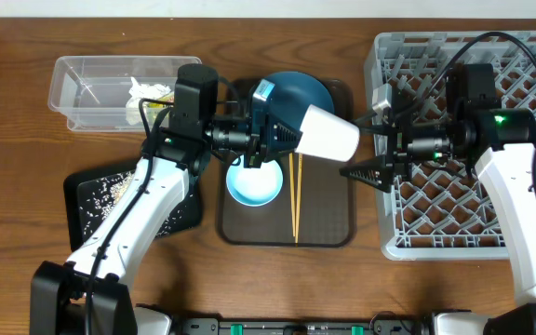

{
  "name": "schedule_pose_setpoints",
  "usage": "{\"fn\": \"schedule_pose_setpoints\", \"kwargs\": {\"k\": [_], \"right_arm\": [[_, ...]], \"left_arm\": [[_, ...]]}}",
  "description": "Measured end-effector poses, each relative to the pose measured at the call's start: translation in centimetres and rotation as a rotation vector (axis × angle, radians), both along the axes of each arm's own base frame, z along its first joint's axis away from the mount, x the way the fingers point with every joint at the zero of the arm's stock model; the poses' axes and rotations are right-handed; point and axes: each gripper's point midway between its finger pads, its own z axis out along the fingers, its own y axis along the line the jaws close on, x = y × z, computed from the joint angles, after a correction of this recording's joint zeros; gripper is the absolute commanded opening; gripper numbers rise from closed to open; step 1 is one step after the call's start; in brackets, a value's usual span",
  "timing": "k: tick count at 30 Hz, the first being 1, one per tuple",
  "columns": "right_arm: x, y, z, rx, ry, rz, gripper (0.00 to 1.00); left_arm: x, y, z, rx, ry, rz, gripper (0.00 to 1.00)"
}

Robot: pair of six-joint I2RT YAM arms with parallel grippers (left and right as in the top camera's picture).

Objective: Sort waste into correct bins and load items into the dishwasher rack
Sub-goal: 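Lift pink cup with left gripper and pass it to the right gripper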

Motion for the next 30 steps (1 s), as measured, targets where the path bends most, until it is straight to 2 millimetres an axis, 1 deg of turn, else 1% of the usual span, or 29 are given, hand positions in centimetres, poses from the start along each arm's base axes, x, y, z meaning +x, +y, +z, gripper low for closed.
{"fn": "schedule_pose_setpoints", "kwargs": {"k": [5,8,11,16,17,19,23,27,28,29,30], "right_arm": [[0.0,0.8,0.9,0.047,-0.032,0.029,0.99],[0.0,1.2,1.3,0.065,-0.050,0.044,0.97],[-0.3,2.1,1.6,0.078,-0.071,0.076,0.90],[0.0,2.9,2.2,0.098,-0.103,0.093,0.84],[0.1,2.9,2.3,0.101,-0.104,0.091,0.82],[0.2,3.0,2.4,0.104,-0.102,0.087,0.76],[0.3,3.0,2.3,0.103,-0.084,0.079,0.72],[0.4,2.9,2.2,0.096,-0.063,0.067,0.66],[0.4,2.9,2.1,0.092,-0.057,0.062,0.63],[0.5,2.9,2.1,0.089,-0.051,0.058,0.61],[0.5,2.8,2.0,0.085,-0.043,0.053,0.59]], "left_arm": [[0.0,0.0,0.0,-0.001,0.003,-0.002,0.06],[0.0,0.0,0.0,-0.001,0.003,-0.002,0.06],[-0.1,0.0,0.0,-0.002,0.004,-0.003,0.06],[-0.1,0.0,0.1,-0.003,0.007,-0.004,0.06],[-0.1,0.0,0.1,-0.003,0.007,-0.004,0.05],[-0.1,0.0,0.1,-0.003,0.007,-0.004,0.06],[-0.2,0.0,0.1,-0.006,0.009,-0.011,0.06],[-0.2,0.0,0.1,-0.008,0.012,-0.012,0.06],[-0.2,0.0,0.1,-0.007,0.013,-0.010,0.06],[-0.2,0.1,0.1,-0.007,0.013,-0.008,0.08],[-0.1,0.1,0.1,-0.005,0.013,-0.006,0.12]]}}
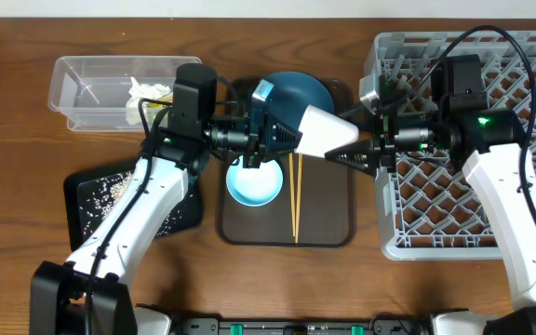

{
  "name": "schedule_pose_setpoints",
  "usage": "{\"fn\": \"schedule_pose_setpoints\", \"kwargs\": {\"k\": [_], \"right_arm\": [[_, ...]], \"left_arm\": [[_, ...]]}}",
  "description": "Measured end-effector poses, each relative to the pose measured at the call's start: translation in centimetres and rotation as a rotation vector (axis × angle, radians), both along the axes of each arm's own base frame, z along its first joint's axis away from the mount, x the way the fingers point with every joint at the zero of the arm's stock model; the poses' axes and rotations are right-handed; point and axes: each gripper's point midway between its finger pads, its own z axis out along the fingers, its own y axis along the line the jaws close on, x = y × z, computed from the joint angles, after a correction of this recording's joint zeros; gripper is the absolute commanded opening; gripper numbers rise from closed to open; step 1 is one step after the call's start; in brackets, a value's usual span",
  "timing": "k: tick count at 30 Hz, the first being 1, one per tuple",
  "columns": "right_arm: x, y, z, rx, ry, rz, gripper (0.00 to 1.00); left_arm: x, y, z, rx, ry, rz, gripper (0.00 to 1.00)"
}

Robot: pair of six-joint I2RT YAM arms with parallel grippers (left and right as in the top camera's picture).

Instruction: Sort waste into correct bins and load items into the dishwasher rack

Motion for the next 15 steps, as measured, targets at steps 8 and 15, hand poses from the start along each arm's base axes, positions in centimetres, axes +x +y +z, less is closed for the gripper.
{"fn": "schedule_pose_setpoints", "kwargs": {"k": [8,15], "right_arm": [[0.8,-0.4,-1.2,-0.068,0.109,-0.084,0.39],[1.6,-2.7,-1.9,-0.145,0.225,-0.246,0.38]], "left_arm": [[0.3,0.0,-0.2,0.008,-0.091,0.004,0.26],[0.8,0.2,-0.5,0.023,-0.240,0.008,0.33]]}}
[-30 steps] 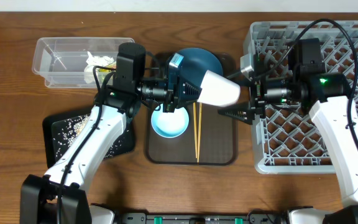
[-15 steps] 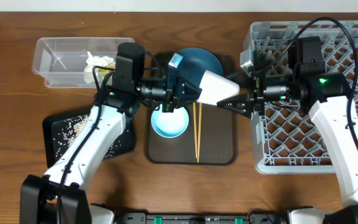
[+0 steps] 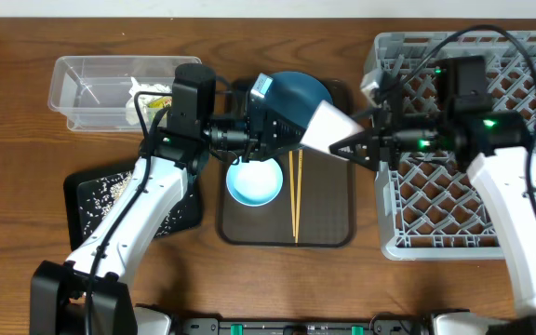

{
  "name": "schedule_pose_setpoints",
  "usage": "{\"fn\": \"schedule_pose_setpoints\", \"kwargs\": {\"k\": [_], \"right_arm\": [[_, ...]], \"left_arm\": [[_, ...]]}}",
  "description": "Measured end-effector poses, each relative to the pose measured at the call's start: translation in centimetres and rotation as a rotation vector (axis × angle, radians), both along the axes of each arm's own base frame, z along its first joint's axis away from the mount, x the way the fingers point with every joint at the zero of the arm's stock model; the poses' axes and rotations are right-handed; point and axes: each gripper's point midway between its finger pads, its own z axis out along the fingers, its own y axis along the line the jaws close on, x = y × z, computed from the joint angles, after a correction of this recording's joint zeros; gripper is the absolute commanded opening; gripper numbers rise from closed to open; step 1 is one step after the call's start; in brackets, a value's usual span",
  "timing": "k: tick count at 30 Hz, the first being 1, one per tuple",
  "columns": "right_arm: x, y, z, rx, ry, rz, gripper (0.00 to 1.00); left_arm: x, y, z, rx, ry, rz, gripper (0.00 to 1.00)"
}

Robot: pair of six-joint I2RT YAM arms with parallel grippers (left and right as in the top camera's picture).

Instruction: Sort waste into correct bins and load items into the dishwasher rack

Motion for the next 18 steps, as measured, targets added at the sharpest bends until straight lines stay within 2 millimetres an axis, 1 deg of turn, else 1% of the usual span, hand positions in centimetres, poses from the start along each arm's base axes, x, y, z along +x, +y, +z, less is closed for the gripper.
{"fn": "schedule_pose_setpoints", "kwargs": {"k": [1,3,4,5,6,8,10,13,14,16,18], "right_arm": [[0.2,-0.8,-0.1,-0.022,0.012,-0.040,0.38],[0.9,-3.2,0.2,-0.073,0.041,-0.149,0.40],[1.3,-4.7,0.7,-0.102,0.048,-0.214,0.40],[1.4,-5.7,1.0,-0.119,0.055,-0.251,0.40],[1.5,-6.9,1.7,-0.141,0.063,-0.303,0.40],[1.3,-8.8,2.7,-0.185,0.074,-0.379,0.39],[1.2,-10.8,3.6,-0.238,0.086,-0.469,0.37],[1.1,-14.4,3.9,-0.331,0.139,-0.648,0.30],[1.0,-15.8,3.9,-0.364,0.168,-0.721,0.29],[0.5,-18.6,3.5,-0.424,0.231,-0.856,0.29],[0.0,-20.9,3.2,-0.462,0.287,-0.956,0.28]], "left_arm": [[0.0,0.0,-0.1,0.004,-0.017,-0.003,0.34],[-0.2,0.0,-0.7,0.024,-0.034,-0.007,0.34],[-0.3,0.1,-1.2,0.043,-0.036,-0.003,0.34],[-0.4,0.2,-1.7,0.058,-0.035,0.001,0.34],[-0.4,0.3,-2.4,0.090,-0.032,0.013,0.35],[-0.5,0.8,-3.9,0.152,-0.029,0.032,0.35],[-0.6,1.4,-5.5,0.228,-0.022,0.051,0.35],[-1.2,2.8,-8.0,0.365,-0.020,0.074,0.35],[-1.4,3.4,-8.5,0.416,-0.034,0.082,0.35],[-1.7,4.6,-8.9,0.500,-0.077,0.106,0.35],[-1.9,5.7,-8.2,0.566,-0.143,0.139,0.35]]}}
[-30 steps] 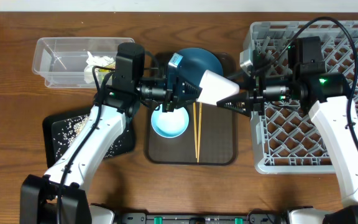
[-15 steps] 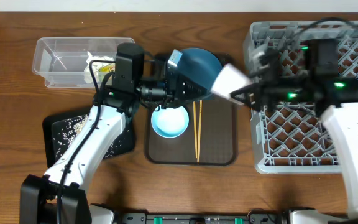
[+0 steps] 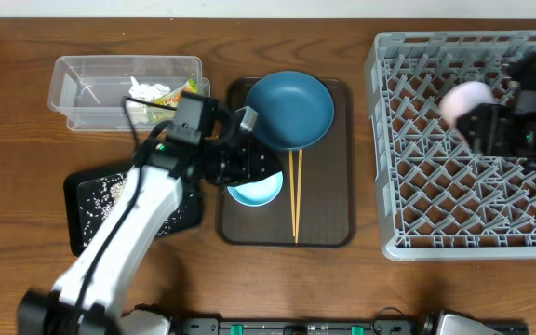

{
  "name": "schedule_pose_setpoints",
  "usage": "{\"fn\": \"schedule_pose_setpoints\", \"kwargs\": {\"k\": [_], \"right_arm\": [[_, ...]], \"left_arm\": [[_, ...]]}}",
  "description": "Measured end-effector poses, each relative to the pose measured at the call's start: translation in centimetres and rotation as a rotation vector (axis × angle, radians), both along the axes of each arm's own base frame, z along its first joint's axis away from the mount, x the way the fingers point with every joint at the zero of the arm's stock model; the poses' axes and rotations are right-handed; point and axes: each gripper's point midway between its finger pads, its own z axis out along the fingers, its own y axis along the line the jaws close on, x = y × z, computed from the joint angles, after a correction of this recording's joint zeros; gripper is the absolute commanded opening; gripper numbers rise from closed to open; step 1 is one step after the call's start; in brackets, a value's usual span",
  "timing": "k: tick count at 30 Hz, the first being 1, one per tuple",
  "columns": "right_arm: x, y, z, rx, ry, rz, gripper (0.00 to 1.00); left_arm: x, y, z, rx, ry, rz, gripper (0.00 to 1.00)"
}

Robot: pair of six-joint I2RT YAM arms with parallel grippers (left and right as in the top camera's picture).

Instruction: Sort waste into correct bins and load items into the dishwasher rack

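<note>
A white cup (image 3: 466,100), blurred by motion, hangs over the grey dishwasher rack (image 3: 435,200) with my right gripper (image 3: 488,126) shut on it at the rack's right side. My left gripper (image 3: 254,149) is open above the light blue bowl (image 3: 257,193) on the brown tray (image 3: 328,223), holding nothing. A dark blue plate (image 3: 291,110) lies at the tray's back. A pair of chopsticks (image 3: 295,200) lies along the tray's middle.
At the back left stands a clear plastic bin (image 3: 91,88) with crumpled waste (image 3: 152,93) in it. A black tray (image 3: 96,200) strewn with white crumbs sits at the front left, partly under my left arm.
The cup has left my left gripper and gone right with my right gripper, from over the tray to over the rack. My left gripper has drawn back over the light blue bowl.
My left gripper held the white cup on its side over the tray while my open right gripper stood near the rack's left edge. My right gripper then stood closer, with its fingers at the cup's mouth. Now it holds the cup over the rack, and my left gripper is free.
</note>
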Motion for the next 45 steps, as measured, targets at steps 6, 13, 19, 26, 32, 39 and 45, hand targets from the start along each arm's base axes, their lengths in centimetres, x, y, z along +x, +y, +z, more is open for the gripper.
{"fn": "schedule_pose_setpoints", "kwargs": {"k": [6,13,19,26,32,39,45], "right_arm": [[-1.7,-5.2,-2.9,-0.052,0.233,-0.207,0.27],[-1.3,-9.6,-7.8,-0.087,0.495,-0.301,0.24],[-0.9,-13.2,-10.9,-0.061,0.600,-0.382,0.23],[-1.3,-16.0,-14.0,-0.021,0.673,-0.461,0.22],[-0.4,-16.8,-15.4,0.002,0.666,-0.478,0.23],[0.4,-17.0,-15.5,0.005,0.633,-0.483,0.21],[0.8,-17.2,-15.6,0.004,0.616,-0.484,0.23]], "left_arm": [[-0.3,3.0,4.4,0.119,-0.250,0.078,0.37],[-0.6,4.7,5.5,0.191,-0.324,0.129,0.37],[-0.6,5.1,5.2,0.215,-0.315,0.136,0.37],[-0.5,5.2,5.1,0.223,-0.317,0.143,0.37],[-0.6,5.3,5.0,0.227,-0.315,0.144,0.38],[-0.7,5.4,4.9,0.231,-0.306,0.143,0.37],[-0.7,5.4,4.9,0.231,-0.305,0.143,0.37]]}}
